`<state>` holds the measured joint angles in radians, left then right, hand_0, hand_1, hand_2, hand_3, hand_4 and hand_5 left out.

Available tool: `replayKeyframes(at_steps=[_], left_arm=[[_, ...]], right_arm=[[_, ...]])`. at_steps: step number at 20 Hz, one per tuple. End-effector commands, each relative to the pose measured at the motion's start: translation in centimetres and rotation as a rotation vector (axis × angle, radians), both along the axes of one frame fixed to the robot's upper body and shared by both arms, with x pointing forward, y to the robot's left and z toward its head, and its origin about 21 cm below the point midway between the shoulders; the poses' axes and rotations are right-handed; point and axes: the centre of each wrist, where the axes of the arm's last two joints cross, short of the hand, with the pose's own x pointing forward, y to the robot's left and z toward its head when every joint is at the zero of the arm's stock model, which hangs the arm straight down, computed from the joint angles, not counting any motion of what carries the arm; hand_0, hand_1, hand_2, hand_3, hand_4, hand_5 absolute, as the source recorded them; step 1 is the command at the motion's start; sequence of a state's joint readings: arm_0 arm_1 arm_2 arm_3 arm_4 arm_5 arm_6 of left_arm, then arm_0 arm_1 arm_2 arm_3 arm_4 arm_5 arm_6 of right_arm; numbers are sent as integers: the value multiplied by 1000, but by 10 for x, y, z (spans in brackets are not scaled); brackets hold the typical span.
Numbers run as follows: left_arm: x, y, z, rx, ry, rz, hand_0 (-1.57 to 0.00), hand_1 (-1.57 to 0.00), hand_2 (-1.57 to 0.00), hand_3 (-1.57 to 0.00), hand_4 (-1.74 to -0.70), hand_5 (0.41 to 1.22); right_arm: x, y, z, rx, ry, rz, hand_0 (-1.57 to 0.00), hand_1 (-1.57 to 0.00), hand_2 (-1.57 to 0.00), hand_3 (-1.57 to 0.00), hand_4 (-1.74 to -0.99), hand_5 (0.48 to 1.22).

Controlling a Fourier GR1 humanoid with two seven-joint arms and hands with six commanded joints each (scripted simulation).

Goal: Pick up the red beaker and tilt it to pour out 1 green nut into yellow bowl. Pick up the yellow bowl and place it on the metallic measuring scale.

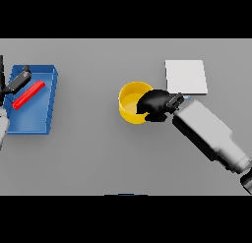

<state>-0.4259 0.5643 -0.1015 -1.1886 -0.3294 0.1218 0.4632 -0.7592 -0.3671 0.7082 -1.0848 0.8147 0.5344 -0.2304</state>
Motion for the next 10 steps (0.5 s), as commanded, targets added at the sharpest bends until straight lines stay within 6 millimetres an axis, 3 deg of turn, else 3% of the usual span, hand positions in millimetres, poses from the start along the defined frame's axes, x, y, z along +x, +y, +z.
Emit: replayKeyframes(at_steps=[1, 6, 10], left_arm=[[-1, -1, -3, 1, 7, -2, 1, 1, 1, 1, -729, 690], [1, 1, 0, 5, 7, -1, 1, 1, 1, 1, -734, 697], [0, 5, -2, 3, 1, -2, 1, 1, 1, 1, -736, 697]], right_arm=[[0, 2, 8, 2, -12, -9, -1546, -1545, -1356, -1336, -1731, 1214], [1, -4, 37, 16, -45, -32, -1563, -1563, -1419, -1242, -1738, 1219], [4, -16, 56, 32, -106, -89, -1568, -1568, -1436, -1266, -1740, 1220]])
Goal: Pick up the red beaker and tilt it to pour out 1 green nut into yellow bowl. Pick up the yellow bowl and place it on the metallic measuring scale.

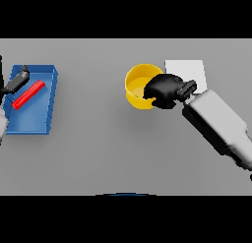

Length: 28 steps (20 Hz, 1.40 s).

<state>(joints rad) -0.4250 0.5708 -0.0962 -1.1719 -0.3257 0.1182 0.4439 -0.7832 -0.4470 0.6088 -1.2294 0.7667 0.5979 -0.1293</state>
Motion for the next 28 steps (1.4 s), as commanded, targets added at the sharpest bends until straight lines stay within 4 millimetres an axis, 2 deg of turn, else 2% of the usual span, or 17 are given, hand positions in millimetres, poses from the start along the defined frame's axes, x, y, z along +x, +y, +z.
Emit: replayKeyframes(at_steps=[1, 2, 4, 11, 16, 21, 23, 26, 28], left_arm=[[1, -1, 5, -4, -14, -4, 1, 1, 1, 1, -744, 697], [1, -2, 5, -4, -11, -10, 1, 1, 1, 1, -746, 697], [0, -3, 7, 5, -2, -4, 1, 1, 1, 1, -741, 702], [-1, -3, 8, 6, 3, 15, 1, 1, 1, 1, -741, 706], [-2, 1, 8, 7, 2, 13, 1, 1, 1, 1, -728, 691], [-3, -1, 6, 7, 2, 12, 1, 1, 1, 1, -724, 681], [-4, 0, 7, 6, 4, 21, 1, 1, 1, 1, -722, 681], [-3, 2, 6, 3, 10, 26, 1, 1, 1, 1, -725, 676], [-3, -1, 6, 2, 9, 14, 1, 1, 1, 1, -727, 675]], right_arm=[[1, 0, 2, 12, -4, -11, -1568, -1568, -1431, -1327, -1740, 1220], [1, 0, 5, 27, -9, -25, -1569, -1569, -1439, -1376, -1740, 1220], [5, -4, 13, 29, -19, -72, -1570, -1570, -1472, -1309, -1740, 1220], [33, -58, 26, 34, -131, -242, -1571, -1571, -1540, -1198, -1741, 1221], [50, -86, 13, 48, -142, -347, -1571, -1571, -1506, -1176, -1741, 1221], [56, -113, -16, 36, -122, -406, -1571, -1571, -1425, -1315, -1741, 1221], [57, -118, -21, 36, -110, -426, -1571, -1571, -1396, -1362, -1741, 1221], [59, -117, -31, 50, -96, -438, -1571, -1571, -1379, -1331, -1741, 1221], [59, -120, -36, 65, -86, -435, -1571, -1571, -1354, -1369, -1741, 1221]])
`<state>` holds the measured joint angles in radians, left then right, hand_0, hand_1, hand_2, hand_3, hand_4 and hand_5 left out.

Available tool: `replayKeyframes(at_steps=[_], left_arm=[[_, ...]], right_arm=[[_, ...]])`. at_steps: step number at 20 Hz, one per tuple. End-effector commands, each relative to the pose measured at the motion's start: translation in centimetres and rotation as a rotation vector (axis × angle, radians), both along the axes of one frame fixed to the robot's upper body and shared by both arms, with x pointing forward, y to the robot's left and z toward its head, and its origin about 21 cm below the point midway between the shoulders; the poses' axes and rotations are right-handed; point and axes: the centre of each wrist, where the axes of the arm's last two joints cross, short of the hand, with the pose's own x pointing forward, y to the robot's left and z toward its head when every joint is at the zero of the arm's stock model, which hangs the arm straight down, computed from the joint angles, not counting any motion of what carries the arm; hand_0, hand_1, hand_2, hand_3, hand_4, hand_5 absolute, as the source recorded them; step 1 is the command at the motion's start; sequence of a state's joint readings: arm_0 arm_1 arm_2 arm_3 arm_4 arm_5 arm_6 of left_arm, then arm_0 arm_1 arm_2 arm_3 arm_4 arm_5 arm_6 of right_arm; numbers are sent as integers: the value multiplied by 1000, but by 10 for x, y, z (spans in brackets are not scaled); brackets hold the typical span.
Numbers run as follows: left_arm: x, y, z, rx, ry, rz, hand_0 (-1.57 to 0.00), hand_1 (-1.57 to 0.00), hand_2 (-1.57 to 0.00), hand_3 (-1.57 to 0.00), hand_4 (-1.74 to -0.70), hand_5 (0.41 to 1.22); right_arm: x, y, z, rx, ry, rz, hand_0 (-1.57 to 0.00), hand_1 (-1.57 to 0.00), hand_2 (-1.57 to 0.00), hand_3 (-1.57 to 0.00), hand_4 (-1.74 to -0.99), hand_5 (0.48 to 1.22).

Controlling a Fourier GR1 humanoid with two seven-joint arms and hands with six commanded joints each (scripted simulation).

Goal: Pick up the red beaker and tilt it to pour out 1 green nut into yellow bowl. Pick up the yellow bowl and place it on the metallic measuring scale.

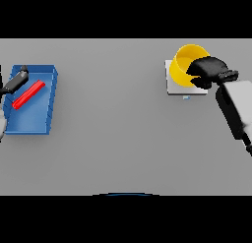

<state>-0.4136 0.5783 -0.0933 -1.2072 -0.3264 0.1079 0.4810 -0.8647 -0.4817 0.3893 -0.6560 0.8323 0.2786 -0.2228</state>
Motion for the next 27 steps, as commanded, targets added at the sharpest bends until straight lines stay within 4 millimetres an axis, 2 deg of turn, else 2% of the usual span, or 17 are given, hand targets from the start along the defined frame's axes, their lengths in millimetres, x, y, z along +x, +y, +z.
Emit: replayKeyframes(at_steps=[1, 4, 5, 7, 8, 10, 11, 13, 15, 17, 20, 27], left_arm=[[-1, 0, 0, 4, 1, 0, 1, 1, 1, 1, -726, 673], [3, -1, 3, 11, 0, 2, 1, 1, 1, 1, -722, 668], [3, -2, 1, 14, 0, -5, 1, 1, 1, 1, -724, 667], [3, 1, 2, 16, 3, -3, 1, 1, 1, 1, -724, 671], [4, -2, 3, 18, -4, -7, 1, 1, 1, 1, -722, 671], [7, -3, 2, 16, 4, 1, 1, 1, 1, 1, -719, 668], [6, -3, 2, 14, 4, 4, 1, 1, 1, 1, -719, 667], [5, -2, 2, 6, -6, 0, 1, 1, 1, 1, -720, 663], [4, -4, 0, 5, 0, -4, 1, 1, 1, 1, -724, 662], [5, -4, -4, 3, 9, 7, 1, 1, 1, 1, -722, 664], [6, 0, -2, 9, -8, 2, 1, 1, 1, 1, -725, 664], [5, -3, -4, 9, -1, -1, 1, 1, 1, 1, -726, 665]], right_arm=[[1, 1, -1, 7, -3, 0, -1571, -1571, -1345, -1403, -1741, 1221], [2, 4, -6, 26, 5, 4, -1464, -1571, -1335, -1451, -1741, 1221], [4, 4, -5, 23, 8, -4, -1448, -1501, -1382, -1390, -1734, 1221], [4, 6, -2, 33, 15, -2, -1492, -1484, -1450, -1097, -1737, 1221], [5, 4, -1, 32, 16, -1, -1439, -1337, -1286, -990, -1688, 1221], [3, 2, -4, 20, 28, -4, -990, -882, -921, -796, -1629, 1080], [3, 2, -4, 2, 34, -7, -792, -705, -782, -723, -1609, 1029], [4, 4, -3, -28, 36, 10, -507, -451, -553, -604, -1579, 955], [6, 5, -1, -28, 35, 46, -324, -288, -381, -506, -1560, 909], [5, 2, -3, -25, 35, 58, -207, -184, -244, -429, -1552, 876], [5, 5, -5, 1, 32, 65, -105, -94, -124, -328, -1537, 822], [5, -3, -6, -16, 61, 7, -21, -19, -25, -146, -1478, 738]])
